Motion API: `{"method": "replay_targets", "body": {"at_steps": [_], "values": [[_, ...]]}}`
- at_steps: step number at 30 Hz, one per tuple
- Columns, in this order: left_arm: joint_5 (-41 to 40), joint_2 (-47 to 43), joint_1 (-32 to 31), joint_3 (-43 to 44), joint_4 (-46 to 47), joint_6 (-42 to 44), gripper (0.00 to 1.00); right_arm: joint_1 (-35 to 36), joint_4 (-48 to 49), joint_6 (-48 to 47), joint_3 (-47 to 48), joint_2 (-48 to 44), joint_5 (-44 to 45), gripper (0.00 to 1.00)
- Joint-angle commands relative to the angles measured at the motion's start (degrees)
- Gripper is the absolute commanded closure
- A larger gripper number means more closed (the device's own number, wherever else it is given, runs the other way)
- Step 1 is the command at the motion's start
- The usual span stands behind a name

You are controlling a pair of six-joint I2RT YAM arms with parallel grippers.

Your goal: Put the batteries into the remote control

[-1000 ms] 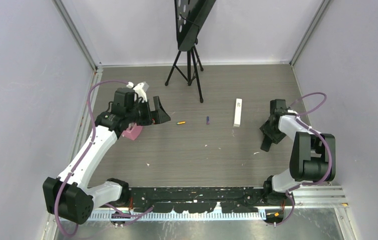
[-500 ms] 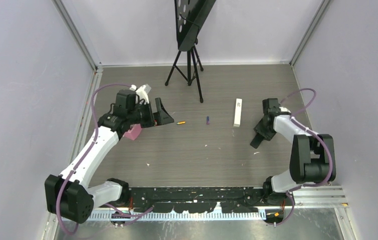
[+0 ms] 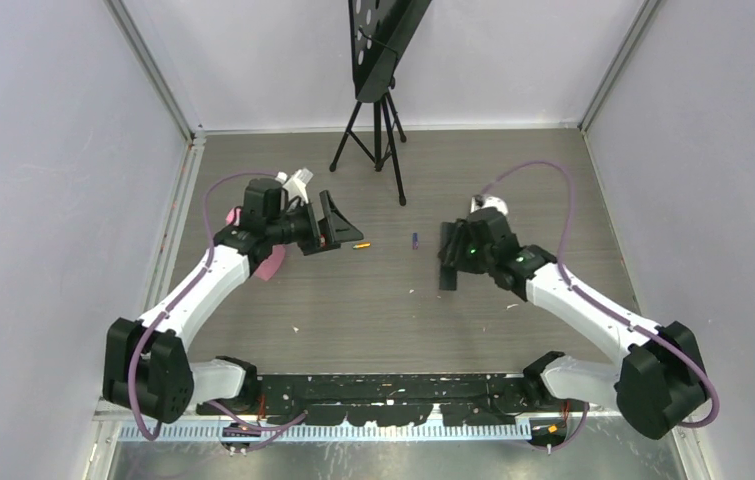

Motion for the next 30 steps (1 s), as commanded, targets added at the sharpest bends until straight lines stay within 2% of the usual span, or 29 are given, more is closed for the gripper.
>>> {"method": "replay_targets", "body": {"at_steps": [1,8,15,20,22,23,25,27,30], "values": [[4.5,2.3,-1.9,-1.2,9.5,-4.9,0.11,9.2,8.4,-6.0,1.6,1.8,-4.3,0.69],[4.2,6.7,-6.1,-1.9,13.7,-8.4,0.17,20.9,12.8,-12.4,7.9,9.4,-6.4,0.68],[1.4,8.2,-6.7,-3.5,14.0,-12.5,0.33,24.1,15.0,-13.7,12.9,13.2,-6.8,0.68],[2.2,8.6,-6.7,-3.2,16.9,-15.1,0.58,24.3,15.4,-13.7,14.4,14.1,-7.0,0.68],[2.7,8.7,-6.7,-3.0,17.2,-15.2,0.71,24.3,15.8,-13.6,14.5,13.9,-9.0,0.68],[3.2,8.9,-6.7,-2.9,17.6,-15.1,0.82,24.3,16.1,-13.3,14.5,13.8,-9.3,0.67],[4.0,9.3,-6.6,-2.6,18.2,-14.8,0.99,24.3,16.1,-12.0,14.5,13.7,-9.1,0.60],[4.5,9.4,-6.2,-2.3,18.9,-14.0,1.00,24.0,14.7,-9.7,14.5,13.2,-7.1,0.39],[4.8,8.6,-4.6,-2.5,21.1,-14.7,1.00,22.6,16.5,-1.9,11.9,9.1,-6.2,0.23]]}}
